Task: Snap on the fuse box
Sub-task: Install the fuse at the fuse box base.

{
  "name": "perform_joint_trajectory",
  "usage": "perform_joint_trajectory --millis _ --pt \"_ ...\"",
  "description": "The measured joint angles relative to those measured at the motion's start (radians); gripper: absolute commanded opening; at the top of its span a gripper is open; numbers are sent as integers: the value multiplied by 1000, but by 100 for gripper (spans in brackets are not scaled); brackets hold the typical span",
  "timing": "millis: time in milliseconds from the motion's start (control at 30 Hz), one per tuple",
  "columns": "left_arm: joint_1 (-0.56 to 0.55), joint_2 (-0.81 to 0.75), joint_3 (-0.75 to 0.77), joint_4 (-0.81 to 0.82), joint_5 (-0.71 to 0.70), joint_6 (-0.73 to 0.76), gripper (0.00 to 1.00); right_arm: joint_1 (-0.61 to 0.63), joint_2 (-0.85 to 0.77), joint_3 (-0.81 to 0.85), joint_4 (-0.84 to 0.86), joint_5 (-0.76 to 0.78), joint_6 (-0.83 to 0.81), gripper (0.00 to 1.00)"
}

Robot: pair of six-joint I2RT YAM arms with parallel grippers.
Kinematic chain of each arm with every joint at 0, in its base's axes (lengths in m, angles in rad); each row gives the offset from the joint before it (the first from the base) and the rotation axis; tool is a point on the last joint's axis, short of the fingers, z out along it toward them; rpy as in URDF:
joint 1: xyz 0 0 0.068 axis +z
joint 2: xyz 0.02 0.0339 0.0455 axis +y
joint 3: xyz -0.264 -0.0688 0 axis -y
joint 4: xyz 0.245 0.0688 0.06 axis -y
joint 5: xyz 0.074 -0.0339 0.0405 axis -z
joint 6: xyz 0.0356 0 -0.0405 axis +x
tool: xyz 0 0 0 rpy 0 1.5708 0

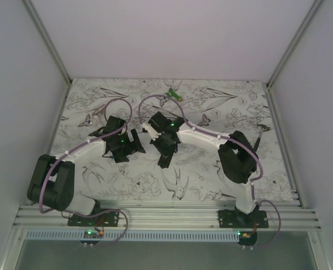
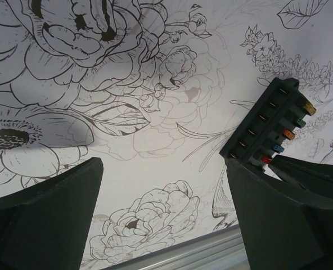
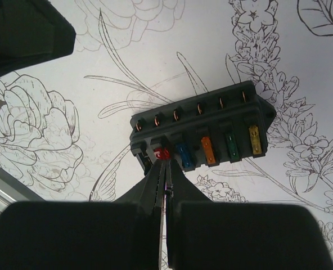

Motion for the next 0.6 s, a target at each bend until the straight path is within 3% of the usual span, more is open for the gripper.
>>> perform_joint_trajectory --millis 600 --pt "11 0 -11 5 0 0 96 40 56 63 -89 102 11 0"
